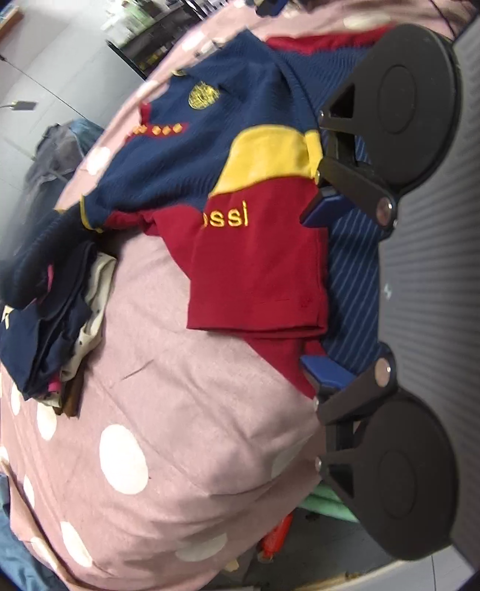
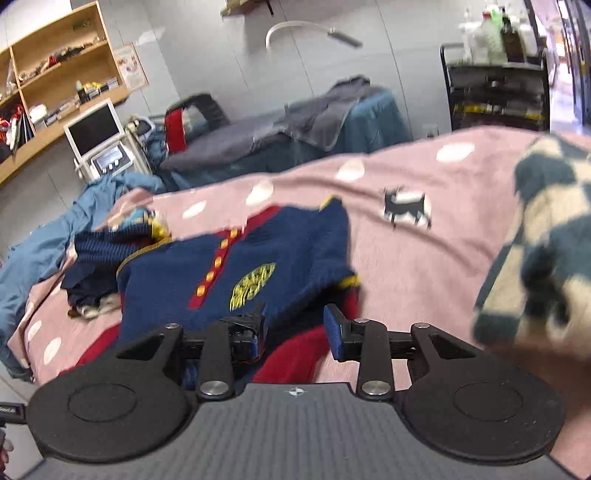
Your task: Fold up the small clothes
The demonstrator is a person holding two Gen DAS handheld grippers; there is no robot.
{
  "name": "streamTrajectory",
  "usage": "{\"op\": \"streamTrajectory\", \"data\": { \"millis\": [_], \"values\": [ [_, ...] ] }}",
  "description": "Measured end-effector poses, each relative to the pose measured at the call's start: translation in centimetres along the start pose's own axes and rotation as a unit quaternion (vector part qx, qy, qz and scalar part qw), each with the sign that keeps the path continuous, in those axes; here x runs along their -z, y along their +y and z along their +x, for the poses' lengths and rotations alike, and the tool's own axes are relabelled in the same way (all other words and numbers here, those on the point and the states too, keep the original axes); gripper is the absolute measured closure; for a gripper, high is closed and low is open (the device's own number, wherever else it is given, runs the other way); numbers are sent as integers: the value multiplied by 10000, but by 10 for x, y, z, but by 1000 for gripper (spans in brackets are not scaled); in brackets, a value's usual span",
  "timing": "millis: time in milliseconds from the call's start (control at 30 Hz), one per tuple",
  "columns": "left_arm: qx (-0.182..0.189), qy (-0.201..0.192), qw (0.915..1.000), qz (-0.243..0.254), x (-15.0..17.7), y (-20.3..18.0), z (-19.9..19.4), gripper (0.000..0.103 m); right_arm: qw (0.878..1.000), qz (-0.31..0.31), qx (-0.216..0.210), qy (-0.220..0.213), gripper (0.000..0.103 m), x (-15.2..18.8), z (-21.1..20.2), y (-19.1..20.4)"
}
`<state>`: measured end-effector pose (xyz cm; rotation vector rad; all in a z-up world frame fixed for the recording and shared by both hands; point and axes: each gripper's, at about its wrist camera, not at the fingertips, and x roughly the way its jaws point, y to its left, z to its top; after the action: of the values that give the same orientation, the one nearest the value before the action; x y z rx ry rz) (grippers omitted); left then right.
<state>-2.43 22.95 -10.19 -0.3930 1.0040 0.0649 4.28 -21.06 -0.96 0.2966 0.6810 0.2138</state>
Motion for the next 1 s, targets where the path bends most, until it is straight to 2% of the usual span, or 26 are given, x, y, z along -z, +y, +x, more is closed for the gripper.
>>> {"op": "streamTrajectory", "data": {
  "millis": [67,167,233,300,367,433,500,600,633,667,700,767,867,1000],
  "values": [
    [-20,-93,9999,-58,0,0,2,38,10000,30,-17,92,45,4,4,3],
    [14,-229,9995,-205,-2,5,1,72,9997,55,-122,182,45,8,8,9],
    [62,-190,9997,-125,-5,4,0,79,9996,43,-148,220,45,10,10,13],
    [27,-200,9998,23,-5,0,-3,91,9995,241,-50,205,45,9,15,10],
    [82,-215,9997,86,-5,-3,-5,96,9977,644,92,179,43,7,19,3],
    [194,-276,9994,-36,-4,0,-8,97,9936,1121,0,167,32,5,24,-5],
    [327,-296,9989,-169,-3,5,-13,97,9893,1438,-172,154,32,2,30,-8],
    [408,-374,9984,-100,-3,3,-27,97,9806,1930,-307,148,30,0,38,-13],
    [455,-392,9982,-89,-2,2,-32,97,9785,2022,-353,195,45,-1,42,-15],
    [490,-396,9980,-75,-1,1,-38,97,9790,1994,-352,225,66,-2,43,-14],
    [488,-402,9980,-65,0,0,-44,97,9823,1848,-232,209,94,-4,42,-12],
    [489,-342,9982,-20,4,-2,-54,97,9869,1600,-1,193,94,-5,34,-9],
    [497,-91,9987,32,16,-4,-58,97,9913,1310,58,128,95,-1,21,-9],
    [372,432,9983,-77,34,2,-32,96,9912,1241,188,430,92,12,30,-22]
  ]
}}
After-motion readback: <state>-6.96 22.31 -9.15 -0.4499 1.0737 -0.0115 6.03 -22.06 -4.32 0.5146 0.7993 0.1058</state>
